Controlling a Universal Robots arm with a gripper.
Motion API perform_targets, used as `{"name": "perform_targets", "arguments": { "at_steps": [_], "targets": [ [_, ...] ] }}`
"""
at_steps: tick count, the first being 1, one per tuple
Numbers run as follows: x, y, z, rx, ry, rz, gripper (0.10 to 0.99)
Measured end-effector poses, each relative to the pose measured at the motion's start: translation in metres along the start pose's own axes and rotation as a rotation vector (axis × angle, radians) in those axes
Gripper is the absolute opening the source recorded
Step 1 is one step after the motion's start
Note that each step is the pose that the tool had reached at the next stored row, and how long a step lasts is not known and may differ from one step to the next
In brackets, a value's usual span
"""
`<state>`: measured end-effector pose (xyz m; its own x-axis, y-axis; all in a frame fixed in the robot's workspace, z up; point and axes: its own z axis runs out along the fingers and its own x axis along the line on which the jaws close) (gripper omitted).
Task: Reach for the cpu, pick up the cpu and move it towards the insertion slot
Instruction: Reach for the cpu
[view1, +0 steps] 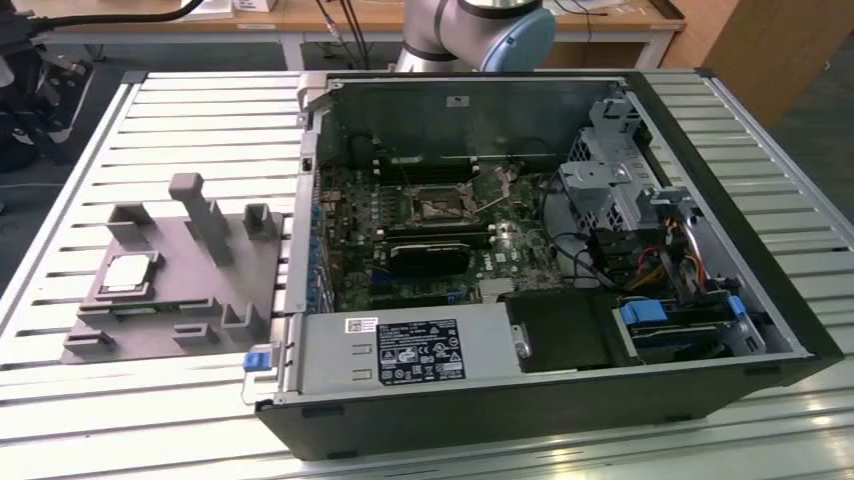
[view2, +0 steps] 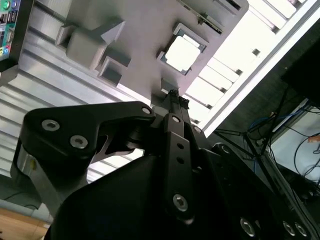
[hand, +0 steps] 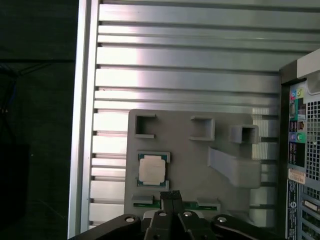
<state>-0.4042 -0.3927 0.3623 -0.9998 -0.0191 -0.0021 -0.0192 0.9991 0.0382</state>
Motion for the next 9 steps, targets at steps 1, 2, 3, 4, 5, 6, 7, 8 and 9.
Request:
{"name": "perform_targets", "arguments": {
  "at_steps": [1, 2, 3, 4, 5, 6, 7, 8, 9],
  "targets": [
    [0.0013, -0.0001, 0.0005, 0.0, -0.0001, 0.0, 0.106],
    [0.0026, -0.0001, 0.0009, 0.0, -0.0002, 0.0, 0.106],
    [0.0042, -0.0004, 0.0016, 0.0, -0.0002, 0.0, 0.106],
    [0.0053, -0.0008, 0.0023, 0.0, -0.0001, 0.0, 0.106],
    [0.0069, -0.0014, 0.003, 0.0, -0.0002, 0.0, 0.106],
    [0.0082, -0.0025, 0.0035, 0.0, 0.0, 0.0, 0.106],
    [0.0091, -0.004, 0.0043, 0.0, -0.0001, 0.0, 0.106],
    [0.0099, -0.0058, 0.005, 0.0, -0.0001, 0.0, 0.106],
    [0.0105, -0.0076, 0.0058, 0.0, -0.0001, 0.0, 0.106]
  ]
}}
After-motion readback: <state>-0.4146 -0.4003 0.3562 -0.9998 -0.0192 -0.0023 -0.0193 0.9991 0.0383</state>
